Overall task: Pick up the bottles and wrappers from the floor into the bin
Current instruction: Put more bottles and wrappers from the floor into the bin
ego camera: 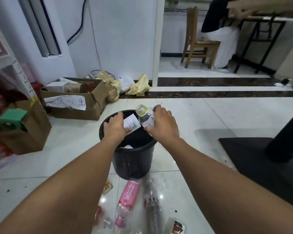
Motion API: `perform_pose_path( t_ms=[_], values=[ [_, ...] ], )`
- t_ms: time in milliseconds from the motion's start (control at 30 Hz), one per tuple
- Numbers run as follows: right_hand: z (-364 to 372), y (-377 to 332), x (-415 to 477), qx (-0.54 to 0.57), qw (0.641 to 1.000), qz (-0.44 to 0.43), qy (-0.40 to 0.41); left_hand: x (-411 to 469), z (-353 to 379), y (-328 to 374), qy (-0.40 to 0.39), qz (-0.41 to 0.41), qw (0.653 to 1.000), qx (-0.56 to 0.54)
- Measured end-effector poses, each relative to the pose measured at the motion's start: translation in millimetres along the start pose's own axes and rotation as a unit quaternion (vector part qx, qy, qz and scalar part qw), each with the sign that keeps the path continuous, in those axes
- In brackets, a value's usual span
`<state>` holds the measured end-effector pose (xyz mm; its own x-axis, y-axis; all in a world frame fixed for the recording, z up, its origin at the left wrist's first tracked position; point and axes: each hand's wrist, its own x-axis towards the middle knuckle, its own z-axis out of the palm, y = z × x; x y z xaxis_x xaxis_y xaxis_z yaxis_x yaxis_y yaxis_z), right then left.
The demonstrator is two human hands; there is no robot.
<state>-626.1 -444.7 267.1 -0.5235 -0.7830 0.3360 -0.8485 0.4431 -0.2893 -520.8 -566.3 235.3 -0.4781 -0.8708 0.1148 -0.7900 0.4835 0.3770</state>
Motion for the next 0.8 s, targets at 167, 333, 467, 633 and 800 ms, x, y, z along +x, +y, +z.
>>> perform_pose_path(
  t_ms=[167,333,467,633,800],
  values=[
    [8,-3,4,0.049,0.999,0.016,-0.013,-10,15,-20,0.013,-0.024,0.999,0.031],
    [5,-27,20,0.2,0.979,-0.034,-0.016,-18,5,-46,0.021,-0.039,0.999,0.03],
    [13,-44,28,0.277,0.96,-0.037,-0.012,-20,-6,-62,0.047,-0.049,0.997,0.035],
    [45,-33,15,0.104,0.984,-0.027,-0.142,-20,-19,-79,0.012,-0.057,0.996,0.07],
    [53,-19,-9,0.036,0.976,-0.02,-0.216,-22,-36,-82,-0.001,-0.071,0.995,0.069]
  ],
)
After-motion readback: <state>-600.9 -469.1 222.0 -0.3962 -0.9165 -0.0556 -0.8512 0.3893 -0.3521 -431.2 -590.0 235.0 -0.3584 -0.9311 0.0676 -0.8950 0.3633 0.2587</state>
